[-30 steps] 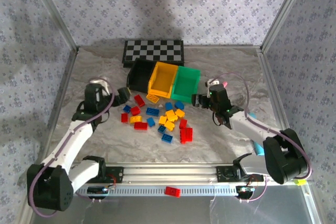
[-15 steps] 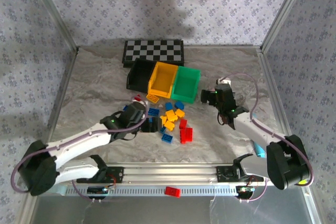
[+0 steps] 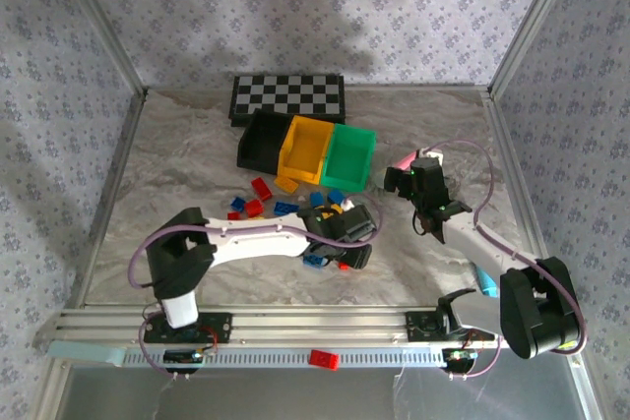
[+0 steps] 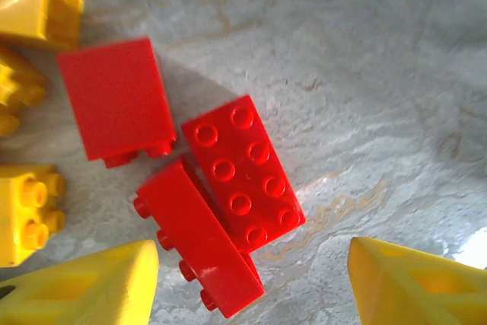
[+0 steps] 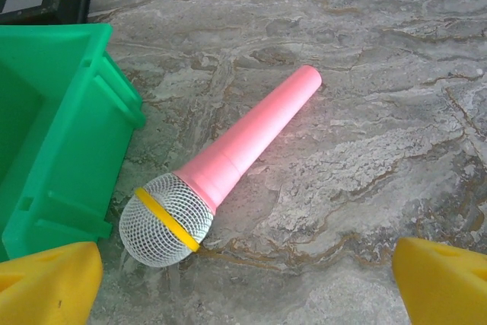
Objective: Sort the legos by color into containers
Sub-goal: Pick up the lego from the middle-left of the table.
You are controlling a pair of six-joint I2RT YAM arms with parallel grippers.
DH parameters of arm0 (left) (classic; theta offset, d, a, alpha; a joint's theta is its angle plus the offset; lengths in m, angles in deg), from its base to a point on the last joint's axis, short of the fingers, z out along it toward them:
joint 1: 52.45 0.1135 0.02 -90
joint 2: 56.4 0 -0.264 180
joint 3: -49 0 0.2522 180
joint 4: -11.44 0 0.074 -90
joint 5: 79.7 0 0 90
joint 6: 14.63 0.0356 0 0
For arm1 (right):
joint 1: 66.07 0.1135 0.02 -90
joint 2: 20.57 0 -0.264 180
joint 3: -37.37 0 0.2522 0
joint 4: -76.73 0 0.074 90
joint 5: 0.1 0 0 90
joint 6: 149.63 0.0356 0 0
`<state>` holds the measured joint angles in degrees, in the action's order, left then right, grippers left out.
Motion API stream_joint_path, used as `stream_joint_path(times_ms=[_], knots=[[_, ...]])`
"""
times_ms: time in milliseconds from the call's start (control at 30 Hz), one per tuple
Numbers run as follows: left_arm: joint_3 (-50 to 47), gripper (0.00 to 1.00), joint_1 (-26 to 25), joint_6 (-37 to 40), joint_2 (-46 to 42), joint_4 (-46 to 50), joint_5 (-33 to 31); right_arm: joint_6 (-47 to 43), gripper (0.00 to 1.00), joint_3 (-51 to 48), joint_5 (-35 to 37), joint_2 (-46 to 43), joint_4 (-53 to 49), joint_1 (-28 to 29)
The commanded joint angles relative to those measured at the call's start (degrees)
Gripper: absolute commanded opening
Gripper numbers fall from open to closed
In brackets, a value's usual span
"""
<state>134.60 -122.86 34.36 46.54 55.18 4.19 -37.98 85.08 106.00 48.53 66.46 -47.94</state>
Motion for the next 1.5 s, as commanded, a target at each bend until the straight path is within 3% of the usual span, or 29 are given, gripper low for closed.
stream_joint_path(times_ms=[0,167,367,567,867,967,1467], knots=[[2.75,0.65,-0.53,-0.06,1.12,7.16,-2.47,0.92,1.00,-0.27,0.71,-1.25,-1.13,-0.42],[2.03,0.65,-0.71,-0.76,2.10,7.01,-1.86,0.94,1.00,0.42,0.39,-0.89,-2.18,-0.50],[3.55,0.57,-0.77,-1.48,5.66,6.44,-0.30,0.67,1.00,0.53,0.86,-0.46,-2.33,-0.47],[7.49,0.48,-0.34,0.83,7.54,13.02,-4.15,-0.58,1.00,0.74,2.71,-0.85,-2.57,0.79],[4.45,0.41,0.17,-1.24,8.67,9.68,0.31,-1.79,1.00,1.73,4.66,-0.53,-3.49,2.51],[4.47,0.32,0.23,-1.14,8.60,10.43,0.14,-1.79,1.00,1.14,4.66,-0.60,-2.42,2.66],[2.61,0.42,0.19,-2.13,8.54,11.28,-1.11,-1.96,1.00,1.46,4.99,0.13,-2.65,2.83]])
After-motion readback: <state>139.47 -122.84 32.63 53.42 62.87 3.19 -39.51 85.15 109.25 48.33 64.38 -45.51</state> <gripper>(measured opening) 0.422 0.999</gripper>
